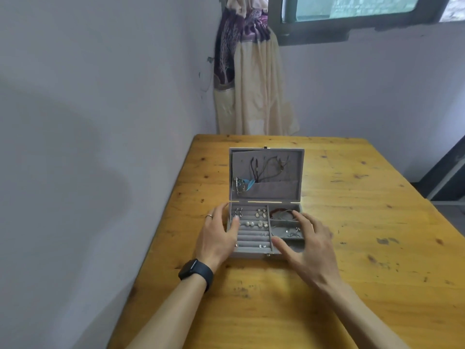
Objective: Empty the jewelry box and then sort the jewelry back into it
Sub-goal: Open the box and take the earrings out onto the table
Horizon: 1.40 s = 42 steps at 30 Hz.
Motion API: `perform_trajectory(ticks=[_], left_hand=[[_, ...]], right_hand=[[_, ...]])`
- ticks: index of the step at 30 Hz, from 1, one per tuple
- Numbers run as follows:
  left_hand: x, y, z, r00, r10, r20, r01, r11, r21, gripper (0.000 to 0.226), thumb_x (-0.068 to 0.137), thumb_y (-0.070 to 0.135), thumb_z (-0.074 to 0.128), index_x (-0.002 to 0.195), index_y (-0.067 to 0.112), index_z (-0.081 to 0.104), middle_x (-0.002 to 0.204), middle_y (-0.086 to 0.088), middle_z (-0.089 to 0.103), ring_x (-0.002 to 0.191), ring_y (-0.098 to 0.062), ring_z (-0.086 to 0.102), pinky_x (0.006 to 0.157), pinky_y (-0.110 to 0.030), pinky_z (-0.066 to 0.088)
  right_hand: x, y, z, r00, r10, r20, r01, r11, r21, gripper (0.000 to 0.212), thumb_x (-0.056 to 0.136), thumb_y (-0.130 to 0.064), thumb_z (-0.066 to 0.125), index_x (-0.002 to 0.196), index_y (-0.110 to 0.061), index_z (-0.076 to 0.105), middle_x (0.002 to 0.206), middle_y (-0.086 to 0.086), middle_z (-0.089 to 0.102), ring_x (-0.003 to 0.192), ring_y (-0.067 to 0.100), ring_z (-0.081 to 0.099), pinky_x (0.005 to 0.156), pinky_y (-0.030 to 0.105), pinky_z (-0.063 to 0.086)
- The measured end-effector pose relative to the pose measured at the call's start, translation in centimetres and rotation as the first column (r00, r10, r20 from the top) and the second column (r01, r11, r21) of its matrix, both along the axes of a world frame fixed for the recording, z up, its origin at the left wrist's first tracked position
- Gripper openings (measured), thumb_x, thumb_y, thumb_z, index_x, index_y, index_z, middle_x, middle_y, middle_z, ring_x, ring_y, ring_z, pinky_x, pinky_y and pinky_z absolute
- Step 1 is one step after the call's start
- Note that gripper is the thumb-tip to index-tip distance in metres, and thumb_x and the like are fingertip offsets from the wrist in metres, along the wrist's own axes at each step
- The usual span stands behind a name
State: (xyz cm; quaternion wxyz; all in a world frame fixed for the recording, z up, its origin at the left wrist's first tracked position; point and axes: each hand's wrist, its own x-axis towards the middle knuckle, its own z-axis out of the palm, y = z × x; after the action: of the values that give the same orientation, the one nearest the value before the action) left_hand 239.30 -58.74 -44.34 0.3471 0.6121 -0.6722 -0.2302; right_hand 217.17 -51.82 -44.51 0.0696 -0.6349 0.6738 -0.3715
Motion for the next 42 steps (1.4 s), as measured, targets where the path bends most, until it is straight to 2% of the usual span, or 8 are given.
perform_trajectory(ticks=[3, 6, 11, 16, 22, 29, 35, 42], left_hand=[[0.0, -1.7, 1.9, 0.994, 0.095, 0.044, -0.087, 0.984, -0.158, 0.041, 0.090, 0.051, 0.063, 0.124, 0.031, 0.053, 0.123, 0.010, 0.056, 0.109, -0.010, 0.056, 0.081, -0.031, 0.054], [-0.6, -3.7, 3.3, 0.981, 0.143, 0.130, -0.105, 0.959, -0.264, 0.040, 0.086, 0.057, 0.065, 0.115, 0.030, 0.058, 0.114, 0.010, 0.058, 0.105, -0.012, 0.057, 0.079, -0.035, 0.055], [-1.8, -5.7, 4.2, 0.944, 0.196, 0.267, -0.128, 0.959, -0.252, 0.038, 0.084, 0.064, 0.062, 0.102, 0.030, 0.064, 0.111, 0.007, 0.058, 0.104, -0.015, 0.055, 0.080, -0.033, 0.050], [-1.6, -6.4, 3.7, 0.939, 0.224, 0.262, -0.155, 0.953, -0.259, 0.022, 0.092, 0.044, 0.063, 0.101, 0.026, 0.072, 0.116, 0.004, 0.059, 0.109, -0.019, 0.056, 0.084, -0.038, 0.051], [-0.2, -6.7, 4.0, 0.971, 0.166, 0.172, -0.117, 0.957, -0.264, 0.023, 0.095, 0.044, 0.060, 0.106, 0.028, 0.073, 0.105, 0.009, 0.070, 0.097, -0.012, 0.060, 0.074, -0.032, 0.054], [0.3, -6.5, 5.8, 0.994, 0.089, 0.067, -0.071, 0.970, -0.234, 0.021, 0.094, 0.047, 0.063, 0.103, 0.031, 0.073, 0.092, 0.015, 0.071, 0.082, -0.003, 0.063, 0.065, -0.025, 0.056], [0.9, -6.5, 8.2, 0.999, 0.037, -0.012, -0.039, 0.968, -0.250, 0.015, 0.091, 0.041, 0.069, 0.100, 0.029, 0.074, 0.088, 0.016, 0.070, 0.077, 0.006, 0.061, 0.062, -0.007, 0.047], [2.4, -5.7, 11.3, 0.991, -0.065, -0.119, 0.046, 0.987, -0.157, 0.017, 0.082, 0.046, 0.077, 0.087, 0.030, 0.076, 0.079, 0.017, 0.071, 0.078, 0.004, 0.063, 0.065, -0.014, 0.053]], right_hand=[[1.7, -2.8, 2.2, 0.998, 0.001, 0.055, 0.005, 0.993, -0.114, 0.044, 0.085, -0.045, 0.072, 0.124, -0.026, 0.063, 0.096, -0.012, 0.059, 0.095, 0.011, 0.054, 0.078, 0.024, 0.044], [3.5, -6.3, 3.6, 0.995, 0.049, 0.089, -0.042, 0.996, -0.082, 0.028, 0.087, -0.040, 0.071, 0.113, -0.030, 0.068, 0.083, -0.016, 0.057, 0.082, 0.008, 0.057, 0.074, 0.028, 0.051], [5.7, -10.3, 4.1, 0.993, -0.013, 0.121, 0.000, 0.995, 0.105, 0.027, 0.088, -0.055, 0.062, 0.100, -0.032, 0.070, 0.089, -0.016, 0.062, 0.084, 0.006, 0.061, 0.070, 0.027, 0.053], [6.5, -12.2, 3.1, 0.981, -0.111, 0.159, 0.050, 0.936, 0.348, 0.048, 0.081, -0.073, 0.052, 0.097, -0.032, 0.073, 0.094, -0.013, 0.072, 0.091, 0.013, 0.066, 0.079, 0.035, 0.055], [6.7, -12.7, 3.7, 0.900, -0.104, 0.422, -0.023, 0.958, 0.286, 0.033, 0.086, -0.054, 0.066, 0.102, -0.027, 0.077, 0.093, -0.014, 0.073, 0.092, 0.005, 0.065, 0.084, 0.027, 0.052], [7.6, -12.5, 4.8, 0.852, -0.032, 0.523, -0.075, 0.980, 0.183, 0.010, 0.093, -0.038, 0.063, 0.091, -0.029, 0.067, 0.085, -0.012, 0.069, 0.083, 0.004, 0.063, 0.075, 0.025, 0.049], [7.5, -12.7, 7.2, 0.829, 0.020, 0.559, -0.104, 0.987, 0.119, 0.009, 0.101, -0.033, 0.053, 0.098, -0.025, 0.057, 0.089, -0.011, 0.070, 0.081, 0.002, 0.064, 0.065, 0.018, 0.042], [6.7, -11.6, 9.1, 0.646, 0.028, 0.763, -0.166, 0.981, 0.104, 0.011, 0.100, -0.034, 0.058, 0.101, -0.023, 0.058, 0.091, 0.003, 0.075, 0.075, 0.013, 0.074, 0.075, 0.037, 0.059]])
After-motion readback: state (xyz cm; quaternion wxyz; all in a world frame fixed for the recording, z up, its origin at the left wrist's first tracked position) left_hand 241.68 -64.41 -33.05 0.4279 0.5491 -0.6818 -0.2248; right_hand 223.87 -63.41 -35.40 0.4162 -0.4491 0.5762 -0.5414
